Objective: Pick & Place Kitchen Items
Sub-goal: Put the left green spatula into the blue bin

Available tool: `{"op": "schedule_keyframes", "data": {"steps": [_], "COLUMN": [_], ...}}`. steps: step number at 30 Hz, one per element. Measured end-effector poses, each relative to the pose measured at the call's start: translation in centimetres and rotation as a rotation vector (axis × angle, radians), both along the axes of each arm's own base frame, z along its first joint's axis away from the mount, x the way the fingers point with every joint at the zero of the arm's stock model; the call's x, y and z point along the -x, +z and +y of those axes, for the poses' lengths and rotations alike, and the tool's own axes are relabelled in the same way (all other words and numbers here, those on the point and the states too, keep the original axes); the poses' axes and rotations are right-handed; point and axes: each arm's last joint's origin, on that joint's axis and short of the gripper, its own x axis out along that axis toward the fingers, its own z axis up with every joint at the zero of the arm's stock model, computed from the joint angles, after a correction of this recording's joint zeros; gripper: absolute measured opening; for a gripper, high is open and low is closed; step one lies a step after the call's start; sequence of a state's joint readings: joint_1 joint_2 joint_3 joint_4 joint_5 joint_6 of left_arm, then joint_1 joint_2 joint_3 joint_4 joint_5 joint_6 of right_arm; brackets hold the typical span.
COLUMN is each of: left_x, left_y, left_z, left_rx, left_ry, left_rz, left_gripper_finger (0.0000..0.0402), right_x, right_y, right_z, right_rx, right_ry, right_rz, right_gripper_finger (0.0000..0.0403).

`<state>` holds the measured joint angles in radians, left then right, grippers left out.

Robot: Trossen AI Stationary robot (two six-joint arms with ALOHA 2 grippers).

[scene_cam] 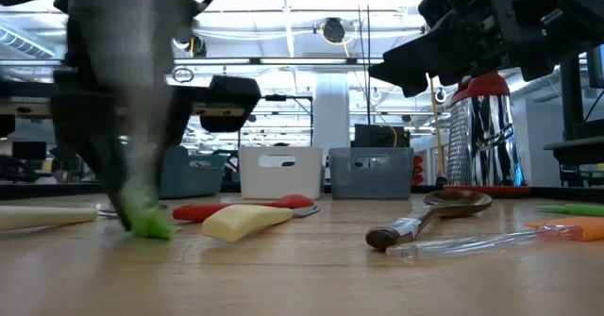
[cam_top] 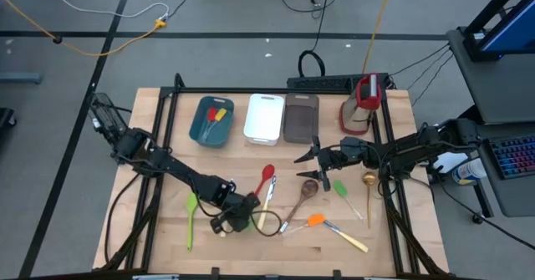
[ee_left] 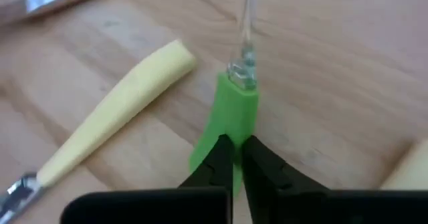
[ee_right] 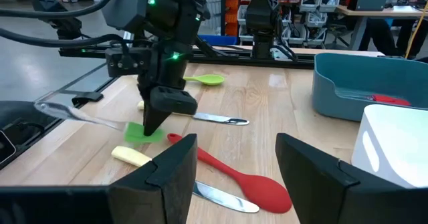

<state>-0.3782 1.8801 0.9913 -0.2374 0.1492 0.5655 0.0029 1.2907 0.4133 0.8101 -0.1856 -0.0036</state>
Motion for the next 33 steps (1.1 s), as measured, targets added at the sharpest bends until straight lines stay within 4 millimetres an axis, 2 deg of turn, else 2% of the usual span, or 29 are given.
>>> {"op": "schedule_keyframes", "data": {"steps": [9,13,18,25,28,33], "left_x": [-0.5,-0.4,0.2,2.2,3.1,4.8], "left_y": [0.7,2.1,5.2,9.2,10.2,11.0], "left_z": [-0.2,0.0,0.7,2.0,2.6,4.3], "left_rx": [0.074,0.074,0.005,-0.107,-0.203,-0.462], "left_ry": [0.174,0.304,0.375,0.45,0.479,0.446], "left_rz": [-0.034,-0.079,-0.2,-0.287,-0.302,-0.273], "left_gripper_finger": [0.0005,0.0004,0.0003,0.0002,0.0004,0.0003], "right_x": [0.0,0.0,0.0,0.0,0.0,0.0], "right_y": [0.0,0.0,0.0,0.0,0.0,0.0], "right_z": [0.0,0.0,0.0,0.0,0.0,0.0], "right_rx": [-0.008,-0.018,-0.018,-0.018,-0.018,-0.02], "right_ry": [-0.001,-0.003,-0.003,-0.003,-0.003,-0.003], "right_rz": [0.002,0.003,0.003,0.004,0.004,0.004], "right_gripper_finger": [0.0196,0.0196,0.0196,0.0196,0.0196,0.0196]}}
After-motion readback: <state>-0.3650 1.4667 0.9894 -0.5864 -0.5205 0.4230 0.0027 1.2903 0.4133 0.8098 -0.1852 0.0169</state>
